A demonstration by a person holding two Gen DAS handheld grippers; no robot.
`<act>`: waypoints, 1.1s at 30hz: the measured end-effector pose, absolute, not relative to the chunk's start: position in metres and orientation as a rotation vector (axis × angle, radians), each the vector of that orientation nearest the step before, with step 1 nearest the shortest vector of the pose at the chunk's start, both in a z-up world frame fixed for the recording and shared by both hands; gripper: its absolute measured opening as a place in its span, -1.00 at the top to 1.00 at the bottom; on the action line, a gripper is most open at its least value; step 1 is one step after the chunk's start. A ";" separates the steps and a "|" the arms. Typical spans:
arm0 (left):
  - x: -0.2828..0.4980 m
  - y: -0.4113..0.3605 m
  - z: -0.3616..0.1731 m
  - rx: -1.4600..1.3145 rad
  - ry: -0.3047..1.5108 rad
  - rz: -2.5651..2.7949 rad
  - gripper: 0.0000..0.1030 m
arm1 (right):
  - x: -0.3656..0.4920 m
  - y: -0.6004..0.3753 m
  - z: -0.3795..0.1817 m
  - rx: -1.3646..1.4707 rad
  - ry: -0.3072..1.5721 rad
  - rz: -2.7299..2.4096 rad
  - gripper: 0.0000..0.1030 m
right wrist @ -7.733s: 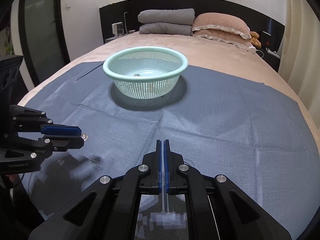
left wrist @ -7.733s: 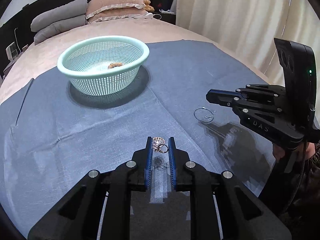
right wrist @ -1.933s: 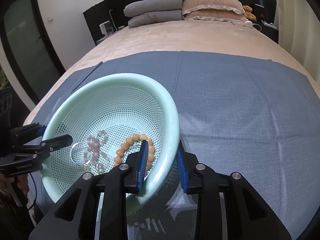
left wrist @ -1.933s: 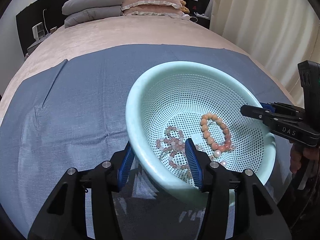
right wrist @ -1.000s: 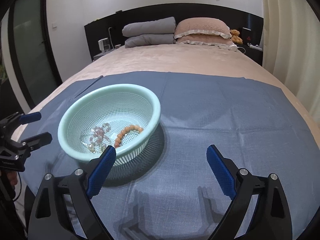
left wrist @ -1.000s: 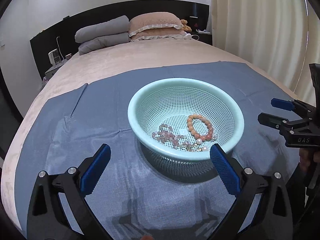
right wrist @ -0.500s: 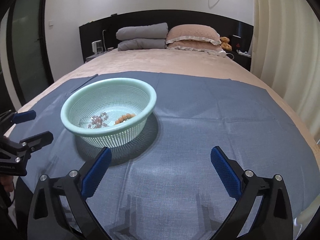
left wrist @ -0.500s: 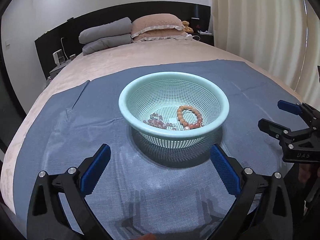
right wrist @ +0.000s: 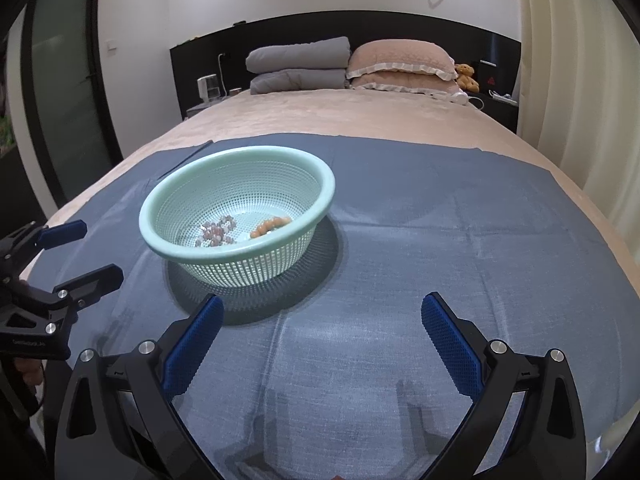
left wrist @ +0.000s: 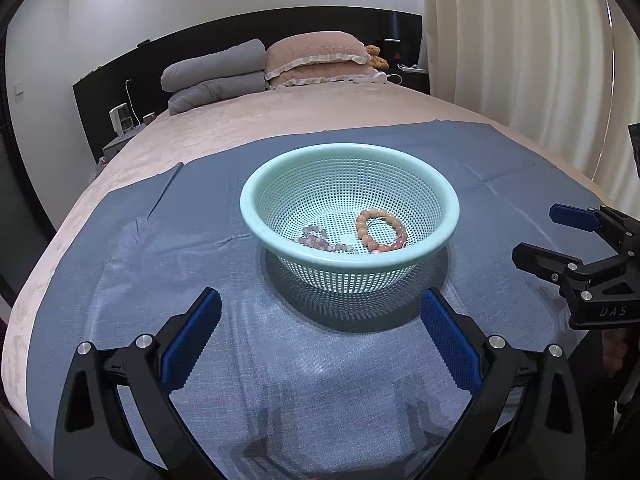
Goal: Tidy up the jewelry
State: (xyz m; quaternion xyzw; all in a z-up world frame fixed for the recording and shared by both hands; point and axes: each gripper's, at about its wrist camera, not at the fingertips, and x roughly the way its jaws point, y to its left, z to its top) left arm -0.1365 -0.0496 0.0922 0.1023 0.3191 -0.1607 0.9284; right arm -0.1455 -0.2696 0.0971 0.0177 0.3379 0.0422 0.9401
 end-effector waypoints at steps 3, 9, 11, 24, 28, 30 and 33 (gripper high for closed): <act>-0.137 -0.049 0.090 0.213 0.651 -0.328 -0.89 | -0.145 -0.269 0.096 0.028 0.692 0.082 -0.85; -0.140 -0.050 0.090 0.186 0.646 -0.360 -0.89 | -0.145 -0.266 0.095 0.019 0.699 0.088 -0.85; -0.141 -0.051 0.092 0.184 0.640 -0.373 -0.89 | -0.145 -0.265 0.095 0.012 0.701 0.089 -0.85; -0.139 -0.054 0.095 0.205 0.626 -0.333 -0.89 | -0.146 -0.261 0.091 0.010 0.713 0.107 -0.85; -0.139 -0.053 0.095 0.196 0.618 -0.329 -0.89 | -0.146 -0.261 0.090 0.010 0.710 0.109 -0.85; -0.139 -0.054 0.095 0.194 0.621 -0.336 -0.89 | -0.147 -0.261 0.089 0.012 0.710 0.113 -0.85; -0.139 -0.055 0.095 0.208 0.618 -0.331 -0.89 | -0.146 -0.261 0.089 0.011 0.712 0.109 -0.85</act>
